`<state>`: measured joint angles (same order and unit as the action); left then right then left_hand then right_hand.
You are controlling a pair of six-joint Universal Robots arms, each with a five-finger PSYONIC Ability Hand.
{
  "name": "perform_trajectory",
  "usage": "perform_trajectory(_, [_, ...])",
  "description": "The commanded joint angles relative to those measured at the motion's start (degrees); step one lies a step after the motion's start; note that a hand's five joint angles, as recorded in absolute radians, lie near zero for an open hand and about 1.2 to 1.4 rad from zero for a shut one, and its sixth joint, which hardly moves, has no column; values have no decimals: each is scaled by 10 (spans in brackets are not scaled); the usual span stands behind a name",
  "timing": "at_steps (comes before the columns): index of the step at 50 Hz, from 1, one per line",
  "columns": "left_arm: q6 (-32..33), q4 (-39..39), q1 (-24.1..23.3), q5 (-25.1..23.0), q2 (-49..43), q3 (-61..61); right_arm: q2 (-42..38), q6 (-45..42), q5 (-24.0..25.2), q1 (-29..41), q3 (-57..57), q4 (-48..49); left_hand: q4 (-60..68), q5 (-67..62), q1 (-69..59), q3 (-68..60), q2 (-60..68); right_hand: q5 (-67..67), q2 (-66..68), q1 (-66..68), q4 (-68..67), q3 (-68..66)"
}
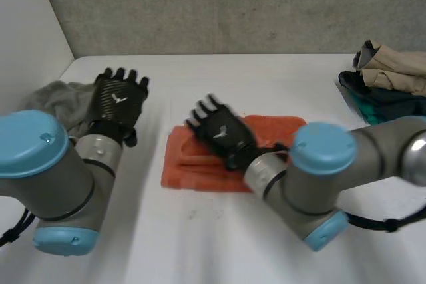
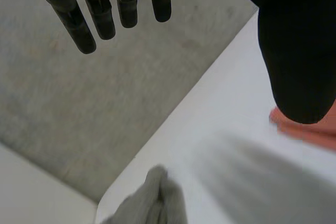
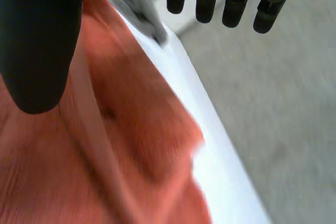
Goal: Fold the laundry.
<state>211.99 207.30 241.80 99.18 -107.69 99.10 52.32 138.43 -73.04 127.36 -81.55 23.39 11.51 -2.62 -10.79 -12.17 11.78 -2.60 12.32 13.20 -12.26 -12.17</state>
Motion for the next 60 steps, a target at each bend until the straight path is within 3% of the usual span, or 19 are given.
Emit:
perform_trajectory(1, [-11,-1,-60,-26,-31,-52,81,159,-27,-97,-67,-112,-15,26,8,22,-18,26,-23,-32,23,22])
perform_trajectory(10, [-50,-38,-120,-67,-140,-157,91,142,-40,-143,-142,-121,-11,22,4,18,-14,26,-23,-32,23,22])
perform_trajectory(20, [-50,-82,-131,-67,-247,-251,90,140,-73,-139,-159,-107,-10,21,2,16,-12,24,-21,-30,20,19])
perform_trajectory(23, [-47,-83,-128,-61,-279,-284,89,138,-90,-138,-161,-103,-3,14,-4,10,-6,-52,55,46,-55,-56])
perform_trajectory(27, [-47,-82,-111,-10,-303,-327,89,138,-99,-140,-162,-94,29,-18,-36,-22,26,-144,147,138,-148,-149])
perform_trajectory(29, [-45,-78,-89,51,-304,-336,89,136,-103,-141,-163,-90,36,-25,-43,-29,33,-165,168,159,-168,-169])
perform_trajectory(33, [-46,-78,-60,131,-294,-333,89,126,-121,-142,-163,-83,54,-43,-62,-48,52,-192,195,186,-195,-196])
perform_trajectory(37, [-46,-91,-65,124,-278,-301,89,98,-150,-142,-163,-83,48,-37,-55,-41,45,-197,200,191,-200,-201])
perform_trajectory(41, [-50,-98,-76,103,-222,-240,89,71,-170,-142,-164,-83,39,-28,-46,-33,37,-294,297,288,-298,-299])
perform_trajectory(46, [-54,-98,-90,88,-159,-182,88,40,-175,-145,-163,-84,29,-18,-36,-22,26,-674,676,668,-677,-678])
perform_trajectory(55, [-54,-95,-90,87,-31,-75,120,-61,-197,-192,-166,-84,9,2,-16,-2,6,-674,677,668,-677,-678])
perform_trajectory(60, [-54,-91,-86,87,5,-39,148,-182,-202,-196,-145,-70,4,7,-11,3,1,-674,677,668,-677,-678])
